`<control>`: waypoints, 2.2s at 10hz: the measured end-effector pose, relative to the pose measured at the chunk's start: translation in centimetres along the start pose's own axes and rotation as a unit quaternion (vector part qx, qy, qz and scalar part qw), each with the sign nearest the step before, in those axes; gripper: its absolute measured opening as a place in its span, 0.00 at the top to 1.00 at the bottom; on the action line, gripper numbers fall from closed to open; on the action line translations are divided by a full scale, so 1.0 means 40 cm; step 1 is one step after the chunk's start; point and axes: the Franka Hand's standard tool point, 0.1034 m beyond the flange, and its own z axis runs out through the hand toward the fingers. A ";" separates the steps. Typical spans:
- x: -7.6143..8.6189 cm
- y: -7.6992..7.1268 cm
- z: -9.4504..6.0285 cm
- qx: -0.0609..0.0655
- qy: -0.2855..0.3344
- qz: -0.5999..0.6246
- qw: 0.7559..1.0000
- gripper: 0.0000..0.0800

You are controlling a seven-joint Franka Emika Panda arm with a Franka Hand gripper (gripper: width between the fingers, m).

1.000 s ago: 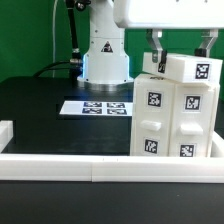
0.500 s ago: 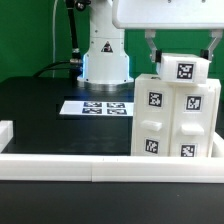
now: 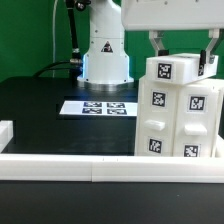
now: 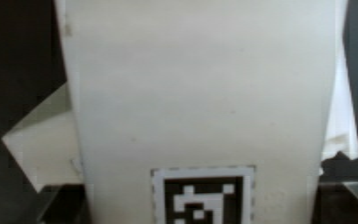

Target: Assemble cabinet

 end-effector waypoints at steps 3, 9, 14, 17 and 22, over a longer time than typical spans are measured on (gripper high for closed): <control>0.000 -0.001 0.000 0.007 -0.007 0.164 0.986 0.30; -0.007 -0.007 0.001 0.013 -0.022 0.368 0.929 0.07; -0.009 -0.020 -0.033 0.024 -0.033 0.370 0.928 0.00; -0.011 -0.025 -0.044 0.030 -0.038 0.349 0.936 0.00; -0.013 -0.036 -0.055 0.021 -0.030 0.103 0.994 0.00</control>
Offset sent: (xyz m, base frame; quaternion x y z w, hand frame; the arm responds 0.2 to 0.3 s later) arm -0.0007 -0.0018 -0.0041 0.0083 0.0051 0.2724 0.9621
